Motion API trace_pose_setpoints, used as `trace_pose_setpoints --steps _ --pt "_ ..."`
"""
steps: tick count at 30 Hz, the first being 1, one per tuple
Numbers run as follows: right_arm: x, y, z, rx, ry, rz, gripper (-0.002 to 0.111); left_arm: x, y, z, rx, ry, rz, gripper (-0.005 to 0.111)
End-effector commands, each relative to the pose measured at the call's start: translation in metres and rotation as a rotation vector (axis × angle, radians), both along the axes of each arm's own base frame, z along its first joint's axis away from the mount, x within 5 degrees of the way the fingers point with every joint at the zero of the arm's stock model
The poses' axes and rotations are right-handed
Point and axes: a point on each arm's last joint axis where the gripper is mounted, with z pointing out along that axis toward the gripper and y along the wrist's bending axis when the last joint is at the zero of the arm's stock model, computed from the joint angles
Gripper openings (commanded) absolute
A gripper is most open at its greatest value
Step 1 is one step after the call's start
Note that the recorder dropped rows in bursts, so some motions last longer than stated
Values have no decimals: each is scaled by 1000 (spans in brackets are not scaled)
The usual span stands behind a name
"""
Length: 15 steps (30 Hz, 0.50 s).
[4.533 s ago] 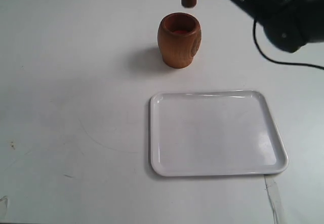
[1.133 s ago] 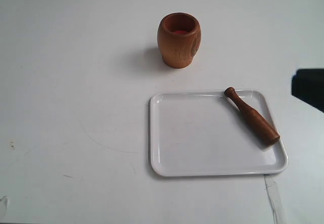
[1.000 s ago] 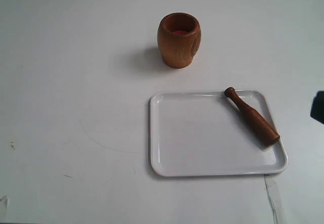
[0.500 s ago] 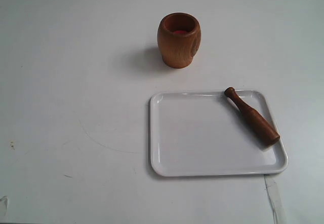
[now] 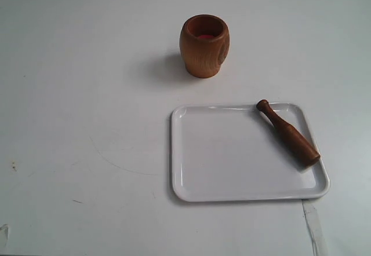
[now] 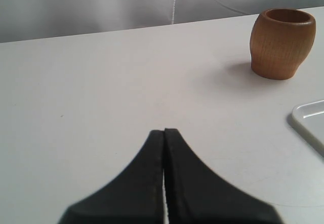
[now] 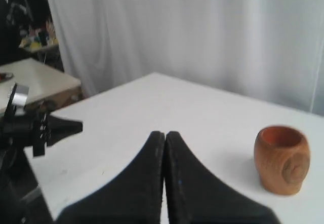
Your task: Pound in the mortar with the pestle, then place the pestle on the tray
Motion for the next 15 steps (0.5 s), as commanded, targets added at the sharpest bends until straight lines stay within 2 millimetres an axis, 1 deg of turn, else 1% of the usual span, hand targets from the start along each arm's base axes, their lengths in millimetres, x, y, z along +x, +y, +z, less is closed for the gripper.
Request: trace_pose_setpoints --steps 1,5,9,15 --pt "-1 -4 -4 92 -122 -126 0 0 -1 0 -15 -4 -6 0" --pt "2 -2 -20 110 -162 -271 0 0 -1 0 -15 -4 -6 0" --pt "10 -3 -39 65 -123 -442 0 0 -1 0 -15 -4 -6 0" --pt "19 -8 -59 15 -87 -653 0 0 -1 0 -15 -4 -6 0"
